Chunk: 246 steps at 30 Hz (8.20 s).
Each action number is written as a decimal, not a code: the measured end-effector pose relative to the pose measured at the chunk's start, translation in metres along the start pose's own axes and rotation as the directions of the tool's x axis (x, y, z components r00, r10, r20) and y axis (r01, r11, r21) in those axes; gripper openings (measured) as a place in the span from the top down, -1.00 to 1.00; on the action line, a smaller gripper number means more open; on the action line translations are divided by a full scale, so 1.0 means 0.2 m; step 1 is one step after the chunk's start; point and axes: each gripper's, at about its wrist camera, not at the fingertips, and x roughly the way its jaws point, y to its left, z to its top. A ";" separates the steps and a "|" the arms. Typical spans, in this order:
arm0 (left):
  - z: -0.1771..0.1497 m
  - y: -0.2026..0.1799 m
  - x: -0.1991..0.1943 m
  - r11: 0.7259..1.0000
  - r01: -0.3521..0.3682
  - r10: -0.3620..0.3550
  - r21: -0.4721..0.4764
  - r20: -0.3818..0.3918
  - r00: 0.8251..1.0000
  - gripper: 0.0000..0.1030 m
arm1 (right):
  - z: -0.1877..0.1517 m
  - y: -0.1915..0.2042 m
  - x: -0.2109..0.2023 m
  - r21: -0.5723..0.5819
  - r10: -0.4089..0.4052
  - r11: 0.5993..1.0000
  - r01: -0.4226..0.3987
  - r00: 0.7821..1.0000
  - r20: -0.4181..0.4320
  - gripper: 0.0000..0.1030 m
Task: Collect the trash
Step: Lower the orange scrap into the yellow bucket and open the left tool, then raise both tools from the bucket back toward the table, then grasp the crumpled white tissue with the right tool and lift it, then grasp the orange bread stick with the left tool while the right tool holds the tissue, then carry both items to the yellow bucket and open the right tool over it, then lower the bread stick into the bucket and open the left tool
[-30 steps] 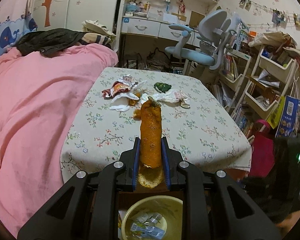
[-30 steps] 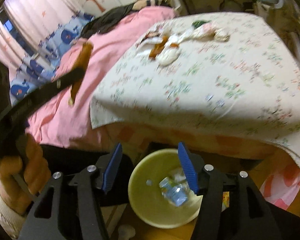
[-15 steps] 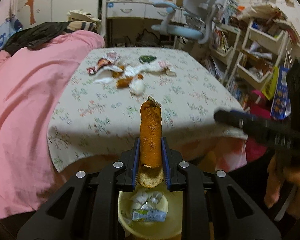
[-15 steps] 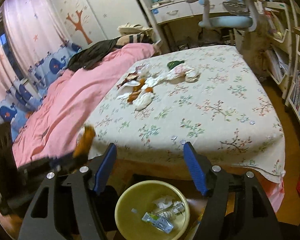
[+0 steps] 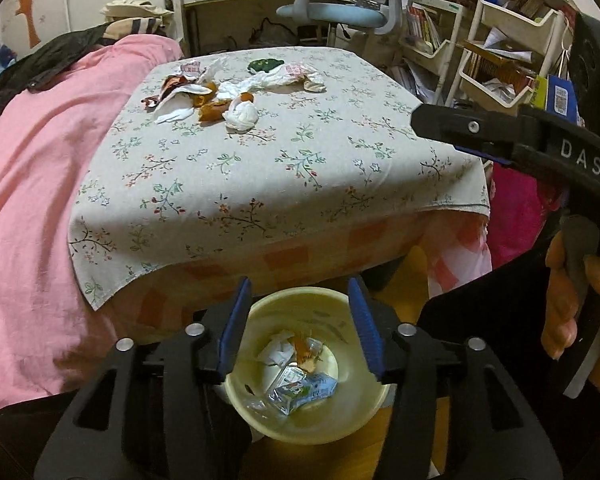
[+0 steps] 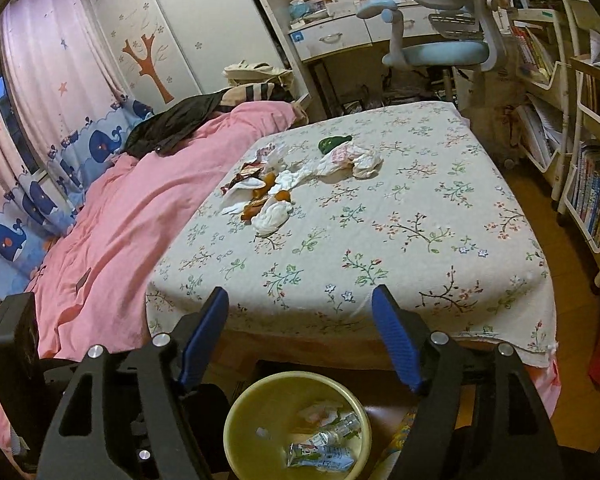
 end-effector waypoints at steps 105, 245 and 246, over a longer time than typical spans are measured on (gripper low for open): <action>0.77 0.76 0.20 0.925 -0.202 0.268 -0.323 0.175 0.948 -0.84 | 0.29 0.30 0.89 -0.221 -0.081 0.975 0.034 0.975 -0.206 0.42; -0.12 -0.11 0.26 0.995 0.073 -0.057 0.064 -0.228 0.972 0.54 | -0.03 -0.02 -0.03 0.030 0.041 0.999 -0.041 0.999 -0.009 -0.25; -0.13 -0.12 0.26 0.995 0.075 -0.056 0.070 -0.242 0.969 0.37 | -0.04 -0.02 -0.03 0.030 0.040 0.999 -0.039 0.999 -0.008 -0.26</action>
